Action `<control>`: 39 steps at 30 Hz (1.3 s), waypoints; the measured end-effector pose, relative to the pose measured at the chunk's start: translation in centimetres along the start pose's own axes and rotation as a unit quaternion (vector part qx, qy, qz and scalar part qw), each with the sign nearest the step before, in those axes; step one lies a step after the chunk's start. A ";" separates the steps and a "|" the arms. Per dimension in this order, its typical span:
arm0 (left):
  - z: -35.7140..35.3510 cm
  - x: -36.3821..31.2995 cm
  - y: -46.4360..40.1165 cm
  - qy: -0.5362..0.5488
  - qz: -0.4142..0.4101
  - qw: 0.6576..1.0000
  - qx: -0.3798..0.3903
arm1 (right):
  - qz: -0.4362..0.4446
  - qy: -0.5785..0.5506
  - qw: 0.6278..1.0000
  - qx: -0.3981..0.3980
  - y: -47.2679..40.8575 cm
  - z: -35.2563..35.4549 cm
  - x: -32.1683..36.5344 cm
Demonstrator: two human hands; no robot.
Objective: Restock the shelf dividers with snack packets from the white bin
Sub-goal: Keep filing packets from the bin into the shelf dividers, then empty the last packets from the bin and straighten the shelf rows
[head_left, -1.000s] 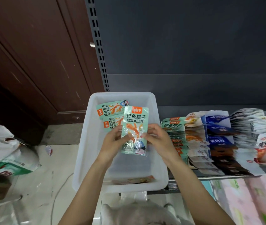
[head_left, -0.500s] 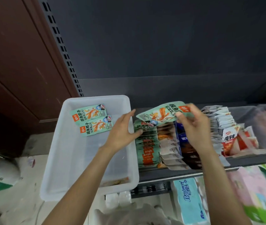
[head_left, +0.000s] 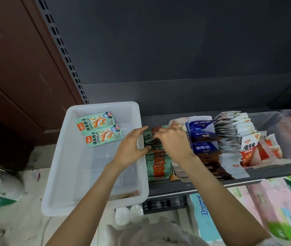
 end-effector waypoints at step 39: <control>8.0 14.0 8.7 -0.169 0.289 0.930 0.153 | 0.122 -0.058 0.940 0.312 -1.7 -10.1 18.5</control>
Point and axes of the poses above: each hand's wrist, its own y-axis away from the middle knuckle, its own z-axis out of the back of the hand, x = y × z, the point moved 9 cm from there along -y, towards the middle knuckle, and after that the axes turned 14 degrees about y, right-handed, at the moved point
